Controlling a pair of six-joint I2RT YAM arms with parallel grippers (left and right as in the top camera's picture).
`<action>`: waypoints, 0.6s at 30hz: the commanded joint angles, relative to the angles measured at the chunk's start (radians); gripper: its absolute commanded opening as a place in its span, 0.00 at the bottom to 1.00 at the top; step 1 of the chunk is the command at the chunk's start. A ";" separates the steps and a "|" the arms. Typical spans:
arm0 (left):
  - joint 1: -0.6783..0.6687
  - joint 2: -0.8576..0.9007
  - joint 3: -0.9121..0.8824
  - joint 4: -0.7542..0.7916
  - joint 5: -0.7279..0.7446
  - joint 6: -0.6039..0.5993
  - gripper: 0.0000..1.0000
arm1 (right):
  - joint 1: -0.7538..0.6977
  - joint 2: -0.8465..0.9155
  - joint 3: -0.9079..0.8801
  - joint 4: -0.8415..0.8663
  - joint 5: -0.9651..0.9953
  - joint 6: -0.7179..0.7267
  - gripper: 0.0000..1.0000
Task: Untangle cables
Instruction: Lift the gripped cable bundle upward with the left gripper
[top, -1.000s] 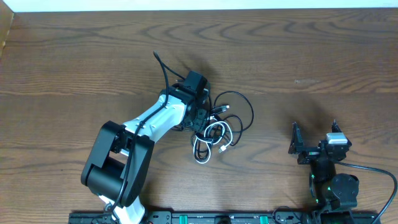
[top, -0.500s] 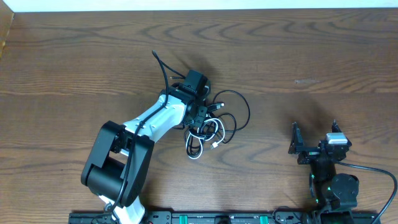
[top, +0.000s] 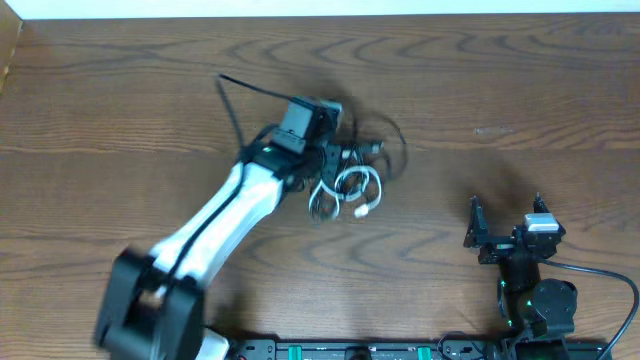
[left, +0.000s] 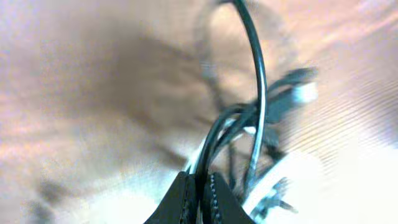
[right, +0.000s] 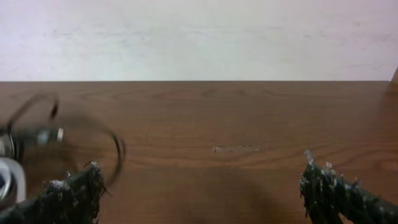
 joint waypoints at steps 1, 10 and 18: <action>0.001 -0.139 0.017 0.017 0.025 -0.016 0.07 | -0.004 -0.007 -0.001 -0.004 0.004 -0.012 0.99; 0.001 -0.354 0.017 0.025 0.025 -0.016 0.08 | -0.004 -0.007 -0.001 -0.004 0.004 -0.012 0.99; 0.001 -0.382 0.017 0.123 0.024 -0.093 0.07 | -0.004 -0.007 -0.001 -0.004 0.005 -0.012 0.99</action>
